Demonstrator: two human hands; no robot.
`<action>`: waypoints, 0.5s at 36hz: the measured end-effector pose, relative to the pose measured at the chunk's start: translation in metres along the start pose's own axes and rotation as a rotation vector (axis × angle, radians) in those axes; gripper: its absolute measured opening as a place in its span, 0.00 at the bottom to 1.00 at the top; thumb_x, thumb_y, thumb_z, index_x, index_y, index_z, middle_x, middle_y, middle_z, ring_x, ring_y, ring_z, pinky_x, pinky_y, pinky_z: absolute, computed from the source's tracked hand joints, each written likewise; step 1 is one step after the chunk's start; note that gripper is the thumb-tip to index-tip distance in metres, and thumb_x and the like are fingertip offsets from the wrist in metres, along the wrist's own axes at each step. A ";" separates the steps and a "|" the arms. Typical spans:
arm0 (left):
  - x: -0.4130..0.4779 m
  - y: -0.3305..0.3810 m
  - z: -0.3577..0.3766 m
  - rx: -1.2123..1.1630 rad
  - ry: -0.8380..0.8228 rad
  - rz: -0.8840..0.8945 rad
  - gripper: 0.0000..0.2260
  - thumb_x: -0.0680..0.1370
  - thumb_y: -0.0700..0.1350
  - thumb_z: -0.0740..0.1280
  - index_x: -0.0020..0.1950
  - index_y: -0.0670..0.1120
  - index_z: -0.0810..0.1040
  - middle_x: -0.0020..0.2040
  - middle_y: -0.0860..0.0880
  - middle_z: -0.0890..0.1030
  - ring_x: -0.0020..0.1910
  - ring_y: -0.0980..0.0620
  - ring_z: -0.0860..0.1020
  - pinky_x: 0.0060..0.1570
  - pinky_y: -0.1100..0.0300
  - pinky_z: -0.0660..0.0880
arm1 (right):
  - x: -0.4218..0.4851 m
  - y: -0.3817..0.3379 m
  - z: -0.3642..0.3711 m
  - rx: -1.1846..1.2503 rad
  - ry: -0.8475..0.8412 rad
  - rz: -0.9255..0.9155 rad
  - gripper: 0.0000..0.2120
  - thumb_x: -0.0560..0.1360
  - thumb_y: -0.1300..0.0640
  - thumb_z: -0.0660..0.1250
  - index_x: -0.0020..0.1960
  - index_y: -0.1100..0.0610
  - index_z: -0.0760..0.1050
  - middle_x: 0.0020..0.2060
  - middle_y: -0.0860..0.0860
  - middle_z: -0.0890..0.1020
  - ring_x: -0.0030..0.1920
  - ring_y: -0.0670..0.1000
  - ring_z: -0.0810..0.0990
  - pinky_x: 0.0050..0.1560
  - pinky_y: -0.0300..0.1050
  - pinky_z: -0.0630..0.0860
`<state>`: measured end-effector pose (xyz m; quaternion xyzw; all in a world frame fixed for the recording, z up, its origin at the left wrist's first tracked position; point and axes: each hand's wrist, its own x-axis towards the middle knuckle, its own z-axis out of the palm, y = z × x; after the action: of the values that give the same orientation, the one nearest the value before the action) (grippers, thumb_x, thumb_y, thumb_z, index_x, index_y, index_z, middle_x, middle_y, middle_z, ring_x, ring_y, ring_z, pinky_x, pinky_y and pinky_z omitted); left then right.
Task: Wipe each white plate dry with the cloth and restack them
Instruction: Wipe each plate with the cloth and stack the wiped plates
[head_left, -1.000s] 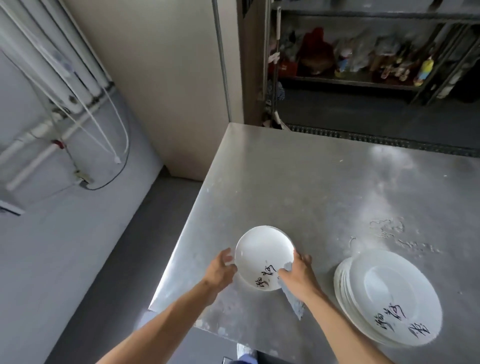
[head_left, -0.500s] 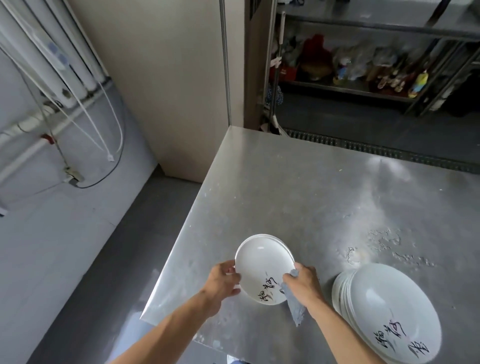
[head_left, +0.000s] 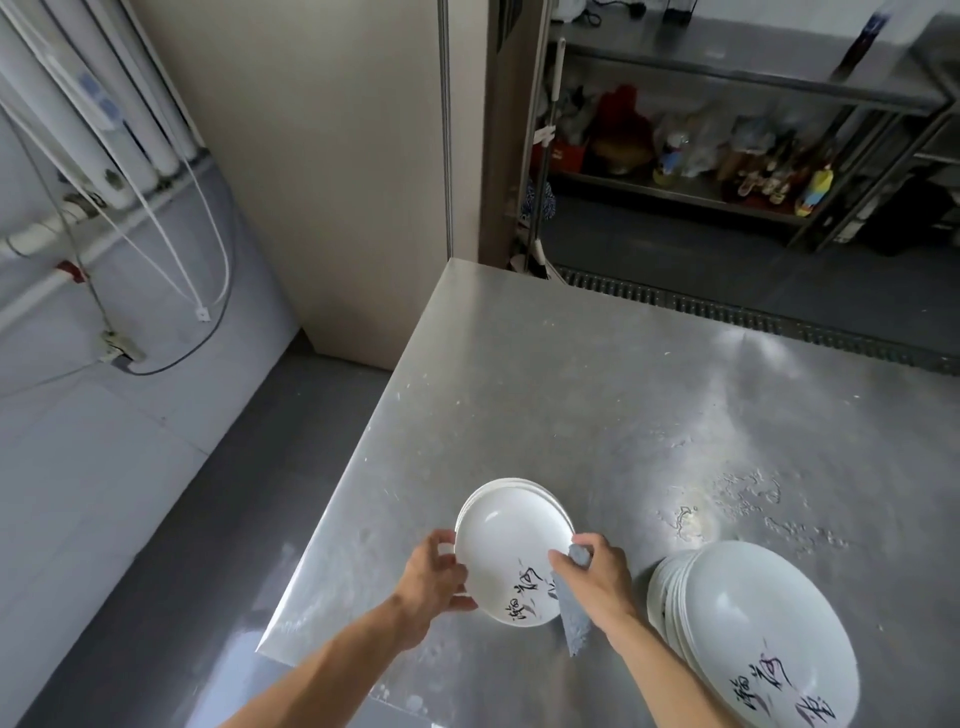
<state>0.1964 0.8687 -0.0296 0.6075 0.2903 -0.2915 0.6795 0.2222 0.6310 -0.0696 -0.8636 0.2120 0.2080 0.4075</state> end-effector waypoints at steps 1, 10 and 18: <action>0.000 -0.001 0.000 0.001 -0.001 0.001 0.19 0.79 0.26 0.60 0.69 0.38 0.67 0.52 0.37 0.80 0.45 0.41 0.81 0.45 0.48 0.84 | -0.001 -0.001 -0.001 0.019 0.018 -0.004 0.16 0.70 0.44 0.76 0.53 0.48 0.75 0.55 0.52 0.76 0.50 0.50 0.79 0.54 0.44 0.76; -0.009 0.003 -0.001 -0.008 -0.066 0.032 0.30 0.79 0.27 0.62 0.75 0.53 0.68 0.61 0.32 0.82 0.47 0.39 0.84 0.51 0.41 0.84 | -0.008 -0.028 -0.017 0.188 0.275 -0.093 0.17 0.73 0.57 0.74 0.61 0.52 0.75 0.57 0.53 0.70 0.45 0.45 0.76 0.52 0.39 0.69; -0.018 0.013 -0.004 -0.060 -0.065 0.114 0.28 0.79 0.28 0.62 0.70 0.59 0.73 0.44 0.42 0.81 0.44 0.44 0.85 0.46 0.47 0.84 | -0.020 -0.048 -0.025 -0.147 0.360 -0.397 0.21 0.75 0.62 0.73 0.67 0.54 0.78 0.59 0.52 0.77 0.55 0.58 0.81 0.59 0.51 0.75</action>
<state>0.1937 0.8749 -0.0079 0.5924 0.2416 -0.2632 0.7221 0.2365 0.6433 -0.0153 -0.9386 0.0918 -0.0179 0.3322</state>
